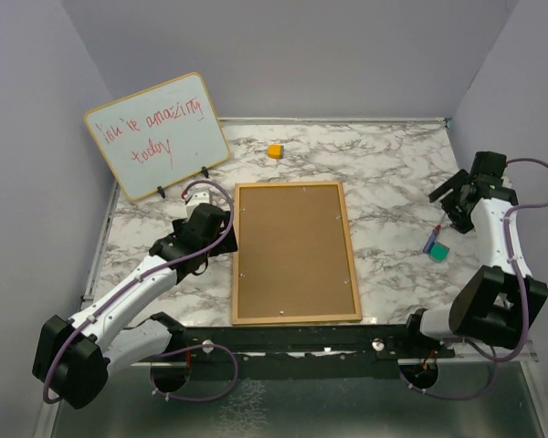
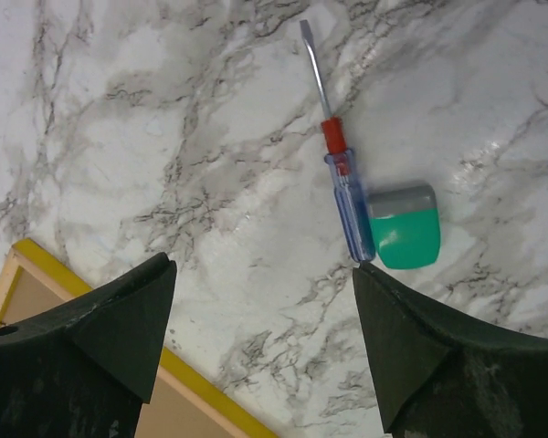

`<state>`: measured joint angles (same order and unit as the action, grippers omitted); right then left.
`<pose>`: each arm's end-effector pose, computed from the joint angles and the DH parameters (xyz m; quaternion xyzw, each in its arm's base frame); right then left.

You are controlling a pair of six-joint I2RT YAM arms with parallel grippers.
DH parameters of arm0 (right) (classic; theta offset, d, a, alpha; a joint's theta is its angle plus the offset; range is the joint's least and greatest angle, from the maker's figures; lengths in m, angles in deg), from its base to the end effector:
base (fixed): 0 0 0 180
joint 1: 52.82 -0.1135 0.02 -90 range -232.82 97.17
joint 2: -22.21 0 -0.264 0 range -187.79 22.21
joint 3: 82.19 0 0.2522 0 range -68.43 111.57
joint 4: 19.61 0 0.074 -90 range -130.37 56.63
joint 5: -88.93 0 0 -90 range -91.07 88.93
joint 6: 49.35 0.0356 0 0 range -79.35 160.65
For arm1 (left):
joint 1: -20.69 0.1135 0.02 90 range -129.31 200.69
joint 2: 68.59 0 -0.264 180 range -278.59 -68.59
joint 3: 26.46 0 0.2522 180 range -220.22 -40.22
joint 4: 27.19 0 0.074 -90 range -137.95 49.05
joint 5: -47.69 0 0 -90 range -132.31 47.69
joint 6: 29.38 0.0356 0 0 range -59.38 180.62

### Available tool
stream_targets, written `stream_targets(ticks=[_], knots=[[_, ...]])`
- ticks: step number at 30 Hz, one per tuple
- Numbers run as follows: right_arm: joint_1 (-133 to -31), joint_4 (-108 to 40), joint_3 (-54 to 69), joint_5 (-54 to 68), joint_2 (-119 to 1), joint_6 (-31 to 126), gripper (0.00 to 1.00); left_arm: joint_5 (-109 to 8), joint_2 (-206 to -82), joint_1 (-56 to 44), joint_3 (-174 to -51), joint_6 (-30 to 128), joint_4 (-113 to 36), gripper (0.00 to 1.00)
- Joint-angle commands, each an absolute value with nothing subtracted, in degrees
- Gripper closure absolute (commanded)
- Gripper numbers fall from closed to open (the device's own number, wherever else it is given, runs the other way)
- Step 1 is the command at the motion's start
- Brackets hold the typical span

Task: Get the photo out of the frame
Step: Move the screwdriver to the center of the board.

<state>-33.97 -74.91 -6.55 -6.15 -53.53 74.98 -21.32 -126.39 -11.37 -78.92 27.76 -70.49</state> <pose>0.2539 -0.0900 0.2788 0.4387 0.8470 -0.0019 0.3001 0.1774 -0.0960 0.2329 -0.0707 0.9194 -0.0426 0.3845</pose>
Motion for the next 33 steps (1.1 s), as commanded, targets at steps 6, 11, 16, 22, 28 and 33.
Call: stream_targets(ticks=[6, 11, 16, 22, 28, 33], knots=[[-33.6, -75.1, -1.6, -6.7, -63.0, 72.4, 0.17, -19.9, -124.5, -11.3, -79.8, 28.0, -71.6, 0.01], [-33.7, -71.9, -4.2, -9.3, -64.2, 71.3, 0.17, -20.0, -125.9, -11.3, -79.9, 28.1, -71.5, 0.01], [-34.5, -70.5, -4.7, -11.2, -67.6, 70.4, 0.18, -21.2, -128.6, -11.3, -80.3, 28.7, -71.5, 0.01], [-36.1, -67.9, -6.6, -14.4, -69.9, 69.4, 0.20, -21.0, -130.8, -11.3, -80.5, 29.0, -71.5, 0.01], [-36.8, -66.8, -7.7, -14.7, -71.1, 68.6, 0.23, -20.8, -131.3, -11.3, -80.3, 28.5, -71.7, 0.01], [-36.8, -65.6, -8.9, -14.9, -71.5, 67.7, 0.26, -20.8, -131.4, -11.3, -80.4, 28.4, -72.0, 0.01]])
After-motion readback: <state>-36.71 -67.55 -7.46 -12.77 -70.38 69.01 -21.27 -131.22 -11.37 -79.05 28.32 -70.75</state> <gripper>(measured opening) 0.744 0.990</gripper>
